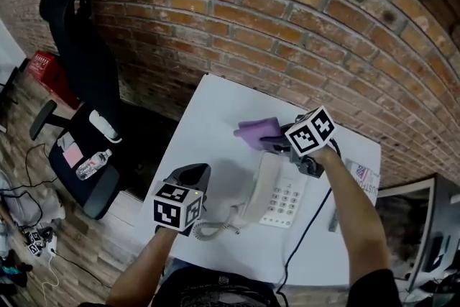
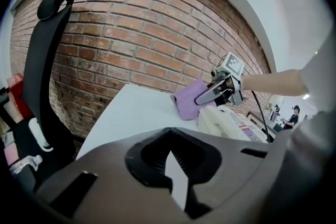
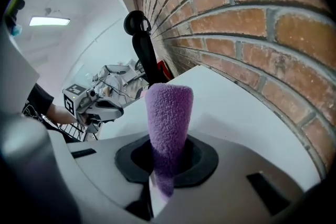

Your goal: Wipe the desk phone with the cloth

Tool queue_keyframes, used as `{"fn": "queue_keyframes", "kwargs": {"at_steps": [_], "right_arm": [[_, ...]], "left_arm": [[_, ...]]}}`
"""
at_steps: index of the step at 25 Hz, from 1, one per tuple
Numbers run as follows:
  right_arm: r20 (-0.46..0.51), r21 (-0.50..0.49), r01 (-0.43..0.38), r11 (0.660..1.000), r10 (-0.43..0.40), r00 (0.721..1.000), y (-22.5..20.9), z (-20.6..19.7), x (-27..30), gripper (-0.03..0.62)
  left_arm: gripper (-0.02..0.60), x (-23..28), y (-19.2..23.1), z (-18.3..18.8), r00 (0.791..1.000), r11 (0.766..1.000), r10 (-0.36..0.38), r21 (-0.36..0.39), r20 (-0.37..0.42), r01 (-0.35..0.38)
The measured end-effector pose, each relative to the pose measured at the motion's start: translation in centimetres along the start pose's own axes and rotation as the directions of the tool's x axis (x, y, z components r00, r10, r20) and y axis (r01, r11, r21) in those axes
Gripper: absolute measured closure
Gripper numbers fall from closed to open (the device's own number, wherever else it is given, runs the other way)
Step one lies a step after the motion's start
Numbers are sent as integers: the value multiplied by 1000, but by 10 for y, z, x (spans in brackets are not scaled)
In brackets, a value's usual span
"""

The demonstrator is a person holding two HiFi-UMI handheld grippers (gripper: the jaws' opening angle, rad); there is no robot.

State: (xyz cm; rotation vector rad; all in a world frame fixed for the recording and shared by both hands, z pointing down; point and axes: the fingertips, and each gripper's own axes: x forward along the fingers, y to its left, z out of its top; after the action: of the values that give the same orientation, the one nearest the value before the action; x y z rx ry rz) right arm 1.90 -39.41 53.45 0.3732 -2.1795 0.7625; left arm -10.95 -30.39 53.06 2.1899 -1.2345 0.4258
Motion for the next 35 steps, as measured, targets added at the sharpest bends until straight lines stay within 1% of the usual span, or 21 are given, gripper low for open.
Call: {"fn": "queue_keyframes", "kwargs": {"at_steps": [4,7,15,21,29,35], "right_arm": [[-25,-8,-15,1000,15,1000,-2,-8,-2,549],[-22,-15,-28,999,28,999,-5,-12,-7,549],[-16,-56,-59,997,58,998,-12,-30,-22,549],[-2,-52,-85,995,85,996,-19,-44,-34,549],[7,-43,-83,996,84,996,-31,-65,-52,549],[17,-15,-90,996,90,996,-40,-81,-64,549]], "left_arm": [[577,8,-7,0,1000,1000,-2,0,-7,2],[577,11,-17,-1,1000,1000,9,4,-13,-9],[577,11,-36,-6,996,996,88,-33,-1,-87],[577,9,-47,-9,991,990,133,-39,6,-133],[577,14,-67,-14,988,988,153,-30,3,-153],[577,17,-81,-15,986,986,166,-24,3,-166]]}}
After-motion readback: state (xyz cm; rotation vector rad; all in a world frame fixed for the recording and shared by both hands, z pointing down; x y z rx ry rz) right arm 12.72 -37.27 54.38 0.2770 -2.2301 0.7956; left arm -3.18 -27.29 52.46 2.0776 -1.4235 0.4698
